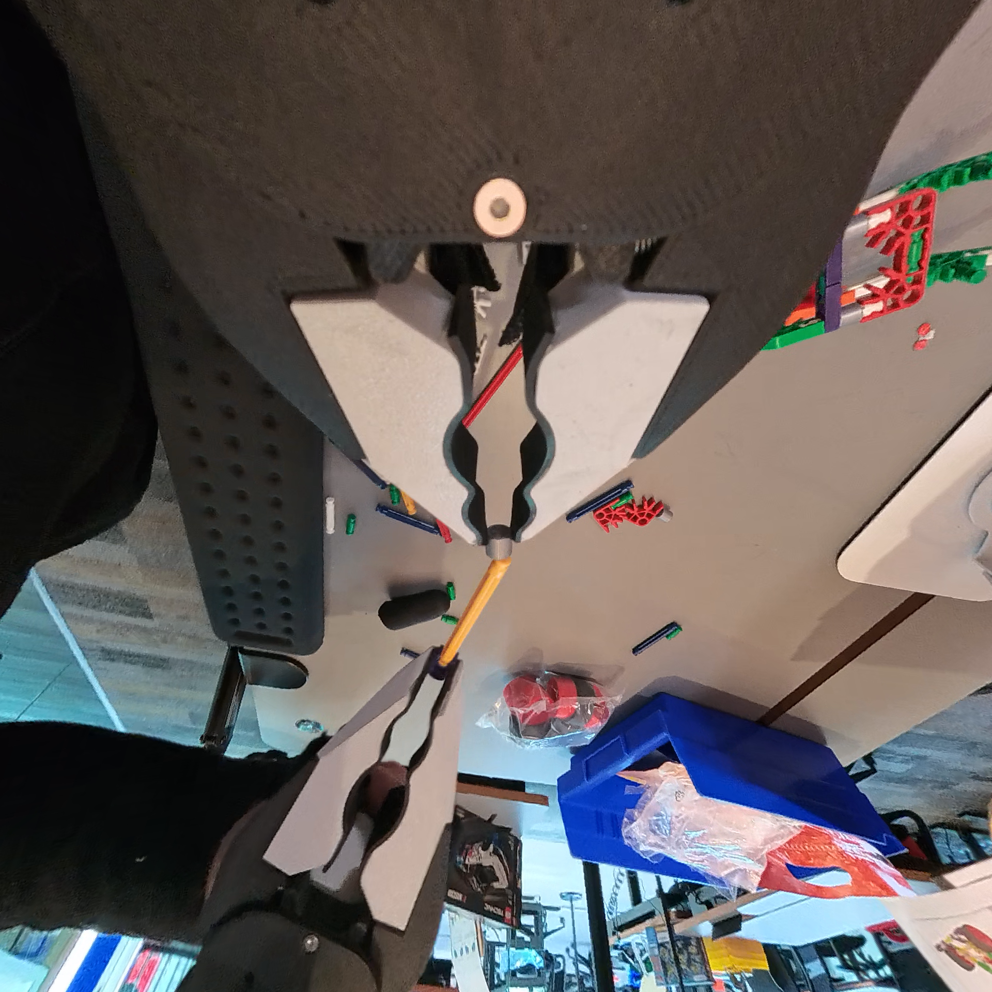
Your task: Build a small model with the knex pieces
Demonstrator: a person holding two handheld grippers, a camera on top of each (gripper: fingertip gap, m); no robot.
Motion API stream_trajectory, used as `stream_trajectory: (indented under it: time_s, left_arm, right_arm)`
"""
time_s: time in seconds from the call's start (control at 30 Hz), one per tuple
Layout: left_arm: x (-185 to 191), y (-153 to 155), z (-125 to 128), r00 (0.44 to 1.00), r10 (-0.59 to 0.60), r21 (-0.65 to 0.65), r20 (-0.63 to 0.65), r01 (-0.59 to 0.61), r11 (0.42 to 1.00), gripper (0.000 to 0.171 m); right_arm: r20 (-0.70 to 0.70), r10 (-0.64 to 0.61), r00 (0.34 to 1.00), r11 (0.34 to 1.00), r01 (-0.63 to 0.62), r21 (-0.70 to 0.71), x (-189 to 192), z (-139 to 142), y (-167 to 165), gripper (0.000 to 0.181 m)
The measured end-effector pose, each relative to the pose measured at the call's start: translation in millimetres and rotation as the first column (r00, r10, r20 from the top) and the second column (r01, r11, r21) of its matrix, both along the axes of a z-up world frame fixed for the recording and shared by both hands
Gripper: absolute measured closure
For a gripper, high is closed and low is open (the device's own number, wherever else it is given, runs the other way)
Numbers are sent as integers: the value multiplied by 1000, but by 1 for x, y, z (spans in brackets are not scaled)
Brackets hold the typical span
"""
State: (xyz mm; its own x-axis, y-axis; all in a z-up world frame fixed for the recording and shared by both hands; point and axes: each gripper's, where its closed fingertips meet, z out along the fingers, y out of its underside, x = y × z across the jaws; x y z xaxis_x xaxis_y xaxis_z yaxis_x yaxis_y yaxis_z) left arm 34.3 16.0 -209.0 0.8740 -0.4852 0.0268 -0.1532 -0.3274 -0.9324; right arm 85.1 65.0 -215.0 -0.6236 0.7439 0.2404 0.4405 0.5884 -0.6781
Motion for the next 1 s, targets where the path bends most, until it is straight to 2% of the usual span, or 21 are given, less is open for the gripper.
stream_trajectory:
  time_s: [0.6, 0.73, 0.9, 1.0]
  left_arm:
    - [4, -1, -10, 991, -57, -86, -124, 47, 995, 166]
    - [5, -5, -16, 977, -109, -130, -184, 86, 988, 166]
    - [20, -10, -13, 949, -227, -167, -218, 193, 967, 166]
    - [25, -6, -11, 937, -242, -191, -252, 197, 962, 166]
  right_arm:
    - [21, 62, 998, 978, -65, 198, 1, -2, -1, 176]
    - [17, 131, 991, 961, -132, 243, 2, -1, -4, 176]
    - [49, 229, 972, 949, -234, 210, -1, 1, -19, 176]
    - [26, 214, 976, 969, -216, 123, -9, 1, -31, 175]
